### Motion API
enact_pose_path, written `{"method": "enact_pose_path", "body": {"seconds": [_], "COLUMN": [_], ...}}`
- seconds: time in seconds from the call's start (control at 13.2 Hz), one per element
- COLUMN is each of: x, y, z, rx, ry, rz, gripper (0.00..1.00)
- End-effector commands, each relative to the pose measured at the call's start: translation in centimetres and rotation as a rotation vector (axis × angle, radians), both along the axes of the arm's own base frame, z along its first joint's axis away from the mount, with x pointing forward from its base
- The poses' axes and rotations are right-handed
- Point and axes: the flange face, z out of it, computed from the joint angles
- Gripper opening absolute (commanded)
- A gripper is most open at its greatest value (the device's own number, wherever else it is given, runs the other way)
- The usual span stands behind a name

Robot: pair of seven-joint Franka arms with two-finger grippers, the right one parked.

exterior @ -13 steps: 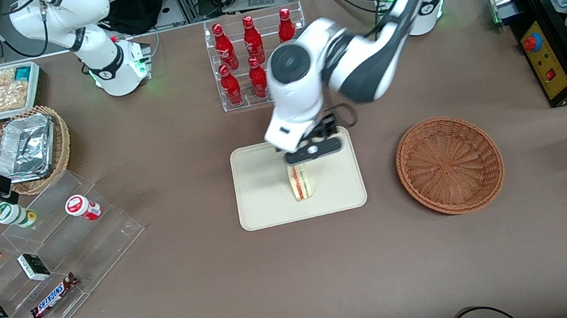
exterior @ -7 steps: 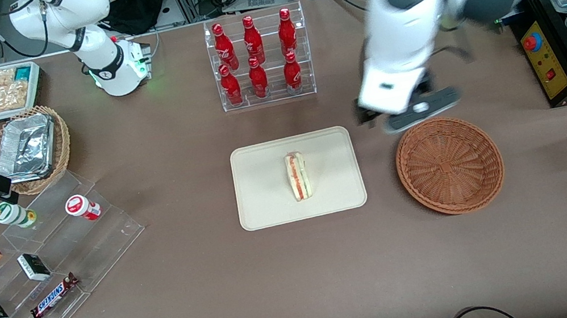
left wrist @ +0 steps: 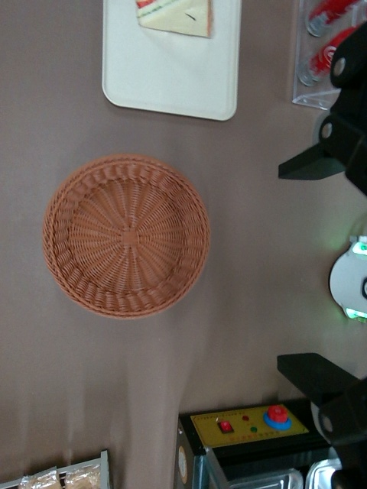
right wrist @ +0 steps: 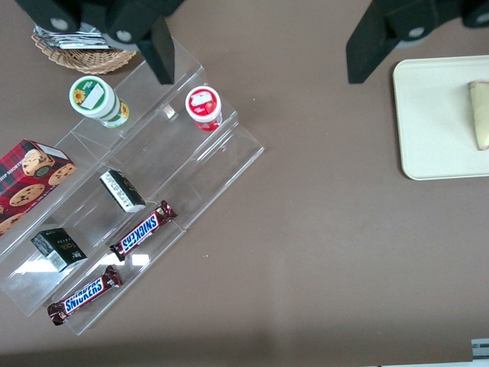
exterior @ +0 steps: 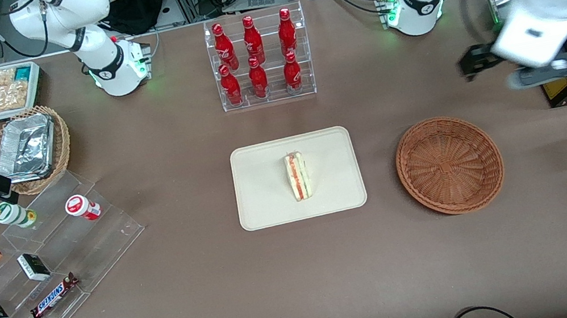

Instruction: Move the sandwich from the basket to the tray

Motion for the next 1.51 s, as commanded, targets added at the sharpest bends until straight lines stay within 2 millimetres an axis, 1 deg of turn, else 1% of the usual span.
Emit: {"method": "enact_pose_path", "body": {"seconds": [0.0, 0.08, 0.15, 0.3, 0.53, 0.6, 0.68, 0.83, 0.91, 1.43], "x": [-1.3, -1.3, -1.5, -1.1, -0.9, -1.1, -1.1, -1.0, -0.9, -0.7], "y": [3.8, 4.6, 4.7, 4.6, 3.5, 2.1, 2.9, 3.6, 4.7, 5.2], "z": [0.6, 0.7, 0.9, 0.6, 1.4, 1.5, 1.9, 2.6, 2.7, 3.0], "rx": [-0.035, -0.036, -0.031, -0.028, -0.028, -0.021, -0.018, -0.021, -0.026, -0.024], "ry": [0.028, 0.027, 0.027, 0.026, 0.002, -0.001, -0.011, -0.039, -0.047, -0.061], "rz": [-0.064, -0.067, -0.072, -0.068, -0.087, -0.115, -0.102, -0.089, -0.07, -0.053], "gripper": [1.0, 1.0, 1.0, 1.0, 1.0, 1.0, 1.0, 1.0, 1.0, 1.0]}}
